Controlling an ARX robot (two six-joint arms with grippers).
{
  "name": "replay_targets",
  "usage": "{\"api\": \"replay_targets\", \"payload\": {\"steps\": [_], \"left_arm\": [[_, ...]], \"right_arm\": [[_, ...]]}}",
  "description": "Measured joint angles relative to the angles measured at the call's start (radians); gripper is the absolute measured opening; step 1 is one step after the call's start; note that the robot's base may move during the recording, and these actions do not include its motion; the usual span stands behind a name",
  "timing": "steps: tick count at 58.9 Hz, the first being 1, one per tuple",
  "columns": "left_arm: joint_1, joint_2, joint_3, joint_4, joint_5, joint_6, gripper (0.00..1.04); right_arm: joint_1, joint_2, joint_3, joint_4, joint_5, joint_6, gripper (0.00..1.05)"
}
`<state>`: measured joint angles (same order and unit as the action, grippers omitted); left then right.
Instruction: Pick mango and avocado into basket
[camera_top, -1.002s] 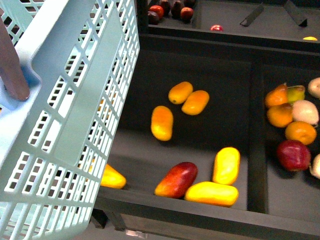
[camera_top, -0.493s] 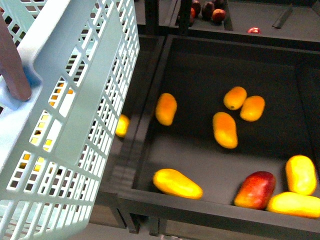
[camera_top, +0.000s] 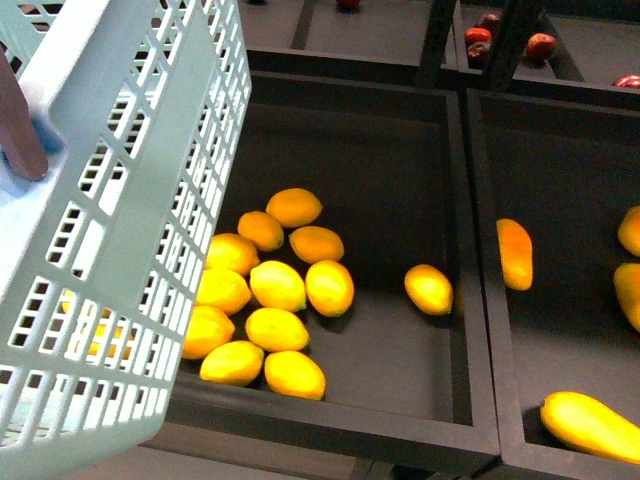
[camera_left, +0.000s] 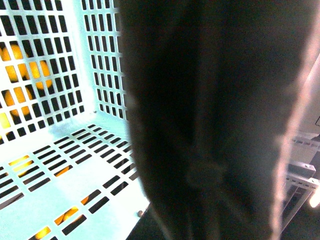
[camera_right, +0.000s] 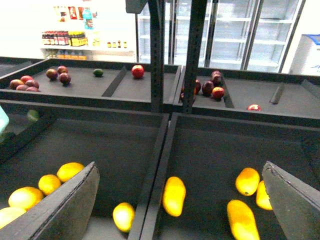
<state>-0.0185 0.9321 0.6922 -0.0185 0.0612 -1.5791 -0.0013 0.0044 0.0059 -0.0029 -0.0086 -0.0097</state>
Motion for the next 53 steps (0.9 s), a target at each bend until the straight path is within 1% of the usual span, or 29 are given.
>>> {"api": "replay_targets", "payload": {"steps": [2,4,6,7,8,10,11,15,20,27,32,39,45,53], "left_arm": [[-0.001,0.0,0.003,-0.006,-0.011,0.012,0.05],[-0.011,0.028,0.055,-0.124,-0.035,0.077,0.05],[-0.018,0.062,0.111,-0.224,-0.04,0.141,0.05],[-0.019,0.076,0.128,-0.252,-0.039,0.153,0.05],[-0.022,0.103,0.162,-0.3,-0.032,0.222,0.05],[-0.024,0.134,0.192,-0.332,-0.025,0.266,0.05],[-0.028,0.163,0.213,-0.344,-0.017,0.334,0.05],[-0.04,0.257,0.267,-0.336,0.002,0.449,0.05],[-0.063,0.378,0.33,-0.296,0.015,0.53,0.05],[-0.1,0.5,0.423,-0.254,0.05,0.558,0.05],[-0.159,0.621,0.55,-0.248,0.121,0.577,0.05],[-0.229,0.709,0.661,-0.277,0.186,0.623,0.05],[-0.288,0.759,0.723,-0.325,0.208,0.669,0.05],[-0.353,0.81,0.76,-0.348,0.204,0.689,0.05]], "right_arm": [[0.0,0.0,0.0,0.0,0.003,0.0,0.97],[0.0,0.0,0.0,0.0,0.004,0.0,0.97],[0.0,0.0,0.0,0.0,0.004,0.0,0.97],[0.0,0.0,0.0,0.0,0.004,0.0,0.97],[0.0,0.0,0.0,0.0,0.004,0.0,0.97],[0.0,0.0,0.0,0.0,0.003,0.0,0.97],[0.0,0.0,0.0,0.0,0.003,0.0,0.97],[0.0,0.0,0.0,0.0,0.005,0.0,0.97],[0.0,0.0,0.0,0.0,0.006,0.0,0.97],[0.0,0.0,0.0,0.0,0.007,0.0,0.97],[0.0,0.0,0.0,0.0,0.007,0.0,0.97],[0.0,0.0,0.0,0.0,0.007,0.0,0.97],[0.0,0.0,0.0,0.0,0.008,0.0,0.97],[0.0,0.0,0.0,0.0,0.007,0.0,0.97]]}}
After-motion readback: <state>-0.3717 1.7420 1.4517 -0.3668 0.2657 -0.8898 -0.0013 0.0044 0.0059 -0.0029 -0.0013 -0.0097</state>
